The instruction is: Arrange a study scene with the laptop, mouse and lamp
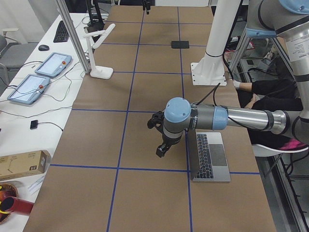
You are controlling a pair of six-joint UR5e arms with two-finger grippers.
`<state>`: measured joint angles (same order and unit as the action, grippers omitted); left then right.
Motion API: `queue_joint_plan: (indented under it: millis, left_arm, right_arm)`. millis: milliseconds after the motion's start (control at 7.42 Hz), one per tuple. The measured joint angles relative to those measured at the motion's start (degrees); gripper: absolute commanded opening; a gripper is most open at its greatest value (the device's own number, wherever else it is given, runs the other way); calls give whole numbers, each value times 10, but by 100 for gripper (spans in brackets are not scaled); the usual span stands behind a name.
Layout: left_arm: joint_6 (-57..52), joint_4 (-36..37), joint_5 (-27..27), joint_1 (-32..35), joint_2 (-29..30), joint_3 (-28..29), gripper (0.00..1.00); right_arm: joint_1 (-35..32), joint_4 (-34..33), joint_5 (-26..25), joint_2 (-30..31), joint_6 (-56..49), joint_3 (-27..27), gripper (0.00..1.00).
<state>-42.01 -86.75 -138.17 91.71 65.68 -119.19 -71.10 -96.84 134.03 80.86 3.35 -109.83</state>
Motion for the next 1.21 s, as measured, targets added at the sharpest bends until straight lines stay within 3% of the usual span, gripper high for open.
queue_joint_plan:
  millis: [269,674,1213]
  left_arm:
    - [-49,10,-6,-11,-28,-6,100]
    - [-59,109,-24,-28,-37,-44,100]
    - [-60,153,-57,-58,-55,-56,100]
  right_arm:
    - [10,0,0,-1,4,-1,100]
    - [23,0,0,-1,5,-1,100]
    - [24,0,-4,2,2,-1,100]
